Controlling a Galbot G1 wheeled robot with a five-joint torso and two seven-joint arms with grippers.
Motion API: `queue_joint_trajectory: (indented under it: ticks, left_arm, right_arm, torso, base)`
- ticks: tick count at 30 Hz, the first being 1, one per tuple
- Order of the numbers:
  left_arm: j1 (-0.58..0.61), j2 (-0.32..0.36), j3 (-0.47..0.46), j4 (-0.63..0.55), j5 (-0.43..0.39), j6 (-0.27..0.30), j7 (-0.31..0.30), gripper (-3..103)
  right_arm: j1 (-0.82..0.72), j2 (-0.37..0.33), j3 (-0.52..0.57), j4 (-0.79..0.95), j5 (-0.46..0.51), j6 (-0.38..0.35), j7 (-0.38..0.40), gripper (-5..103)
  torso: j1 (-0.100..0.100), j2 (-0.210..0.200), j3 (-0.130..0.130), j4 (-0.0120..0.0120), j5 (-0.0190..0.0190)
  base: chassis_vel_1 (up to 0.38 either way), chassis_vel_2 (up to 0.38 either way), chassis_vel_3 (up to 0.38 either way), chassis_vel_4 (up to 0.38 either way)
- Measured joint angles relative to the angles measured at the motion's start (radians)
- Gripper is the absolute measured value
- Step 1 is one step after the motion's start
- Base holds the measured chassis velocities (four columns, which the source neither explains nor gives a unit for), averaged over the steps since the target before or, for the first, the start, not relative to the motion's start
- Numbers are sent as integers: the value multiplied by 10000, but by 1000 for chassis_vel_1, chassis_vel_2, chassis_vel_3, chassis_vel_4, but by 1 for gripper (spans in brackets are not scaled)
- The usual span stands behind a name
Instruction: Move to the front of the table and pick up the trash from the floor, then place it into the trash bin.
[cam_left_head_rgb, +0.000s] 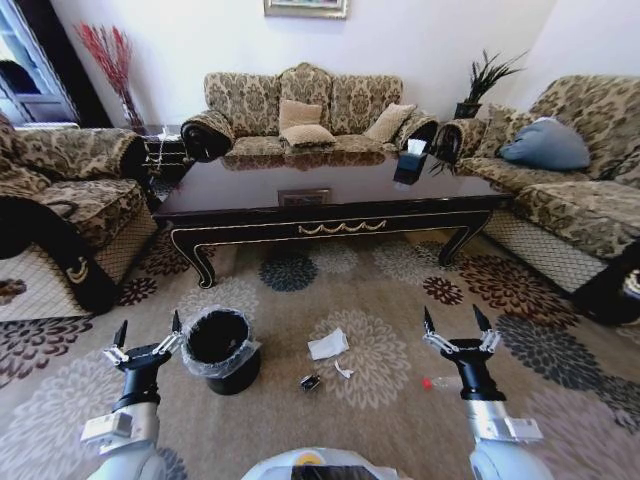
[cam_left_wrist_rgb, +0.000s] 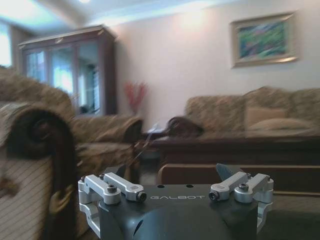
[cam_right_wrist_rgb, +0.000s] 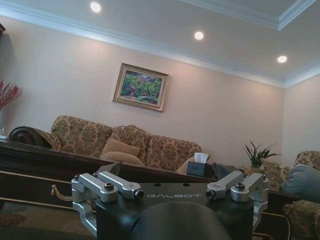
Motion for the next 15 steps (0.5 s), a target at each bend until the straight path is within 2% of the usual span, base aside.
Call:
queue_joint_trajectory:
  ticks: [1,2,3,5,7,8,10,11,15]
  left_arm:
    - [0,0,0,0,0,0,0,100]
    - [-166,75,-52,-1,-202,451,-318,100]
    - [-492,263,-140,-1,-552,1358,-802,100]
    - [-1058,772,-248,97,-1324,2743,-1397,100]
    - [-1153,881,-254,128,-1488,2944,-1482,100]
    - [-1508,1289,-259,286,-2220,3658,-1727,100]
    - [-1862,1789,-240,488,-3305,4542,-1729,100]
    - [-1862,1789,-240,488,-3305,4542,-1729,100]
    - [-2542,2453,-34,1063,-5292,6907,-1876,100]
  right_arm:
    - [0,0,0,0,0,0,0,100]
    - [0,-2,-3,-1,-4,0,7,100]
    - [-2,-9,-12,-3,-12,0,26,100]
    - [-1,-22,-33,-26,-49,-19,93,100]
    - [1,-23,-37,-33,-59,-26,109,100]
    - [4,-23,-55,-64,-110,-47,154,100]
    - [-4,-22,-78,-97,-186,-51,178,100]
    - [-4,-22,-78,-97,-186,-51,178,100]
    - [-5,-61,-97,-145,-240,-64,203,100]
  torso:
    - [0,0,0,0,0]
    - [1,0,2,0,-1]
    - [1,0,1,-3,-1]
    - [2,0,2,-5,-3]
    - [2,-1,2,-4,-3]
    - [2,0,1,-6,-3]
    - [1,0,1,-6,-1]
    - [1,0,1,-6,-1]
    - [2,0,2,-5,-2]
  base:
    - [0,0,0,0]
    - [0,0,0,0]
    - [0,0,0,0]
    - [0,0,0,0]
    - [0,0,0,0]
    - [0,0,0,0]
    - [0,0,0,0]
    - [0,0,0,0]
    - [0,0,0,0]
